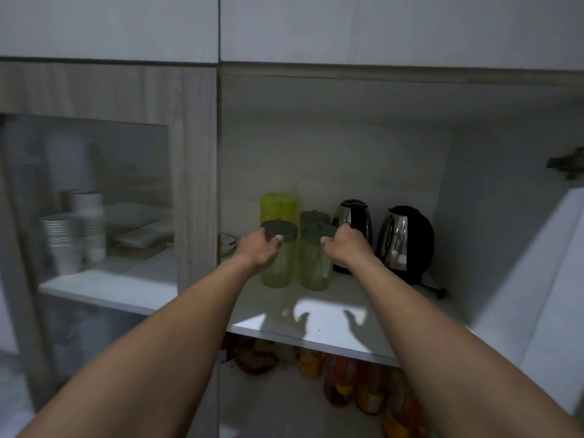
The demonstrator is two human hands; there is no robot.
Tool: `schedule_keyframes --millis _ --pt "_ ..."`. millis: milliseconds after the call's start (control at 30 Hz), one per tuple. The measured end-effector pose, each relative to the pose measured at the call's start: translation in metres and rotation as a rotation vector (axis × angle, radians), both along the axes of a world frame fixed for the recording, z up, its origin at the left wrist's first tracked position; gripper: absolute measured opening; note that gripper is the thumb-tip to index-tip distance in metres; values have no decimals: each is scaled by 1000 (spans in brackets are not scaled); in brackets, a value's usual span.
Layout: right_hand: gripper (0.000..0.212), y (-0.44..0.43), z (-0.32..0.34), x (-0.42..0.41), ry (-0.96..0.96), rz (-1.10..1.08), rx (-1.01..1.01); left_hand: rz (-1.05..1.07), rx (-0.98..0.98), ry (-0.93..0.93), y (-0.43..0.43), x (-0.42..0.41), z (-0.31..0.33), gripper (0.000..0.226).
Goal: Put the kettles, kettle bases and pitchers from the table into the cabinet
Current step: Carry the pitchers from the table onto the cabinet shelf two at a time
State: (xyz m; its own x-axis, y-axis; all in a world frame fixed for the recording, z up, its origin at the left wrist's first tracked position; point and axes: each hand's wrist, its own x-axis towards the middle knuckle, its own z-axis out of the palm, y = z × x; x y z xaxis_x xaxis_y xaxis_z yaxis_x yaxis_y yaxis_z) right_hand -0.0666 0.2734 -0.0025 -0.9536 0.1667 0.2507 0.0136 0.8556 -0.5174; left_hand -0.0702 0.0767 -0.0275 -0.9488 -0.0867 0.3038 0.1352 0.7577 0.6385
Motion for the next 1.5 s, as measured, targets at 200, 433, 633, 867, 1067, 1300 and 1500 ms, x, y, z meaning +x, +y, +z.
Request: schedule_keyframes --millis 200,433,633,867,1067,1300,1500 --pt "58 -68 23 78 60 100 137 22 -95 192 -64 96 13 37" --pt "59 -177 31 150 99 280 154 192 -165 180 -176 212 8 38" --pt "59 -295 12 199 72 493 115 372 -175 84 -274 303 -8 47" --pt "60 -425 -18 254 23 735 100 618 -160 16 -375 395 -35 48" --pt "60 -504 -49 259 -23 878 123 729 -157 -51 -436 417 -63 47" --pt "60 -593 -112 214 -89 969 160 824 -132 -160 -507 391 -118 49" --pt "55 -667 -157 149 -127 1025 193 893 -44 -192 -576 340 -164 49"
